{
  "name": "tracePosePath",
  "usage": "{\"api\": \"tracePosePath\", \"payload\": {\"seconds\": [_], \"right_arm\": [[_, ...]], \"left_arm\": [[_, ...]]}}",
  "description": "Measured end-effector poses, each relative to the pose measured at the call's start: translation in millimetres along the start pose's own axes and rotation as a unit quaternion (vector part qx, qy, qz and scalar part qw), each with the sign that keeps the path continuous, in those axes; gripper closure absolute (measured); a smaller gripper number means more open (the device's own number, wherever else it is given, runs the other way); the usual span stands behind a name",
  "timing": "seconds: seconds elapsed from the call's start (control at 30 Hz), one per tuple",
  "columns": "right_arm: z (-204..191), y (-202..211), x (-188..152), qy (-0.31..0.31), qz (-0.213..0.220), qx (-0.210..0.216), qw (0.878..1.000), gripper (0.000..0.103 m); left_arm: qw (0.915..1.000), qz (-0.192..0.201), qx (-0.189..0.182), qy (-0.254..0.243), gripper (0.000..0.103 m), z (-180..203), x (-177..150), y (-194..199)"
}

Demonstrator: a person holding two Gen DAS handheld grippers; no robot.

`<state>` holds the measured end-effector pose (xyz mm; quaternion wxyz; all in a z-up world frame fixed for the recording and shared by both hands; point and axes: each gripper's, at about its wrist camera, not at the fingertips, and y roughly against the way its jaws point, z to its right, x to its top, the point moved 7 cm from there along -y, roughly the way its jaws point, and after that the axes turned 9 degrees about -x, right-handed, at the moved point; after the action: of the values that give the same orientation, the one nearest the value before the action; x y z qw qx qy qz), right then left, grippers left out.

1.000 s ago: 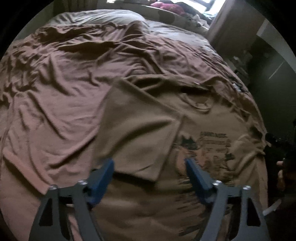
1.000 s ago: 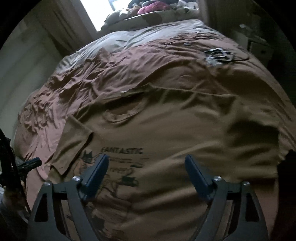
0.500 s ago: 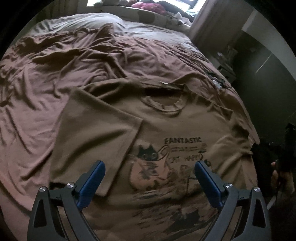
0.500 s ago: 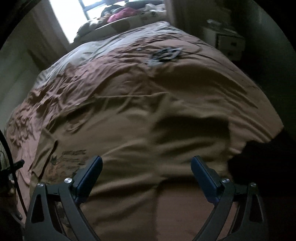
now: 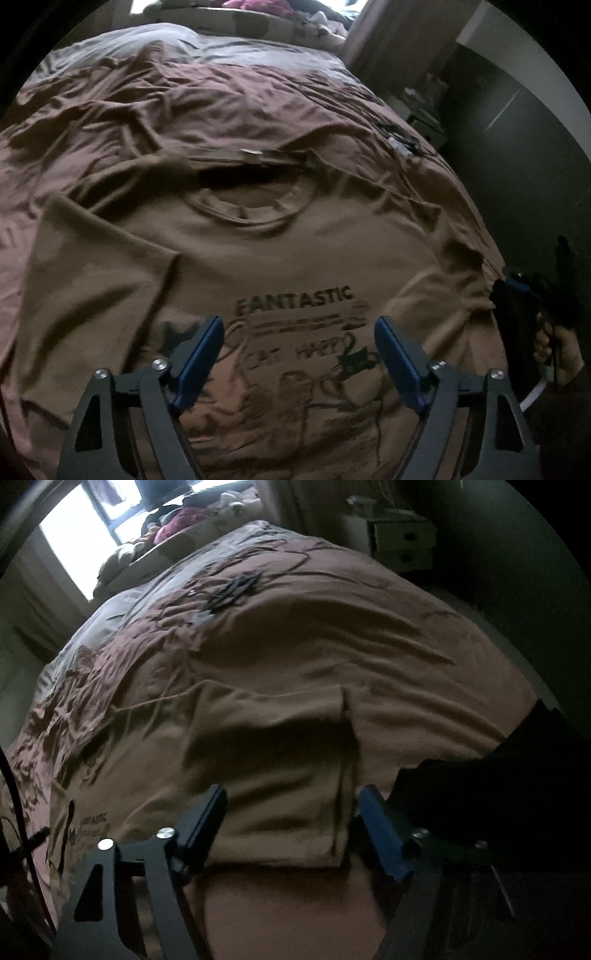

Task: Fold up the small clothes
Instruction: 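Move the right tool to the other sleeve and grasp it, then fold the held sleeve over the shirt body with the right tool and release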

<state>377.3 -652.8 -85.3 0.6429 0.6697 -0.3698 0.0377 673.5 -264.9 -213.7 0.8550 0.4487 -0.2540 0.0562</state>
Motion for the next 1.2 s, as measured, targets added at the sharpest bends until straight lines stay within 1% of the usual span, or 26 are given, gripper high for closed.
{"api": "tracePosePath", "payload": {"seconds": [0.03, 0.1, 0.17, 0.23, 0.37, 0.43, 0.5, 0.53, 0.57, 0.67, 0.7, 0.77, 0.9, 1.0, 1.2], "right_arm": [[4, -5, 3, -0.003, -0.001, 0.000, 1.000, 0.034], [9, -14, 7, -0.009, -0.003, 0.000, 1.000, 0.038], [12, -28, 10, -0.009, -0.012, -0.004, 1.000, 0.045], [15, -41, 11, -0.007, -0.021, -0.008, 1.000, 0.048], [19, -63, 11, -0.010, -0.036, -0.010, 0.999, 0.048], [21, -70, 14, -0.012, -0.035, -0.011, 0.999, 0.048], [19, -73, 20, -0.005, -0.030, -0.013, 0.999, 0.048], [17, -75, 19, -0.003, -0.029, -0.010, 1.000, 0.051], [16, -77, 20, -0.003, -0.029, -0.005, 1.000, 0.069], [13, -81, 23, 0.003, -0.036, 0.000, 0.999, 0.096], [11, -79, 24, 0.007, -0.035, 0.007, 0.999, 0.096], [6, -70, 27, 0.017, -0.021, 0.001, 1.000, 0.097], [-9, -47, 30, 0.029, -0.002, 0.019, 0.999, 0.097], [-25, -28, 33, 0.038, 0.011, 0.034, 0.999, 0.097], [-61, -2, 30, 0.065, 0.023, 0.058, 0.996, 0.097]], "left_arm": [[1.0000, -0.001, -0.004, 0.000, 0.024, 2, 1, -4], [0.9999, 0.000, -0.011, 0.004, 0.025, 5, 3, -14], [0.9999, -0.002, -0.010, 0.008, 0.027, 6, 4, -22], [0.9999, -0.007, -0.007, 0.010, 0.031, 8, 4, -31], [0.9998, -0.012, -0.009, 0.013, 0.032, 12, 4, -45], [0.9997, -0.017, -0.013, 0.014, 0.033, 14, 3, -52], [0.9996, -0.022, -0.013, 0.014, 0.036, 14, 1, -57], [0.9996, -0.023, -0.012, 0.014, 0.037, 15, 1, -58], [0.9995, -0.023, -0.013, 0.015, 0.037, 15, 1, -59], [0.9995, -0.024, -0.012, 0.014, 0.037, 15, 0, -60], [0.9995, -0.026, -0.012, 0.014, 0.037, 15, 0, -58], [0.9995, -0.024, -0.014, 0.013, 0.037, 13, 1, -51], [0.9998, -0.011, -0.009, 0.016, 0.037, 5, 4, -28], [0.9998, 0.000, -0.005, 0.020, 0.037, -1, 5, -9], [0.9993, 0.015, 0.002, 0.035, 0.037, -15, 0, 18]]}}
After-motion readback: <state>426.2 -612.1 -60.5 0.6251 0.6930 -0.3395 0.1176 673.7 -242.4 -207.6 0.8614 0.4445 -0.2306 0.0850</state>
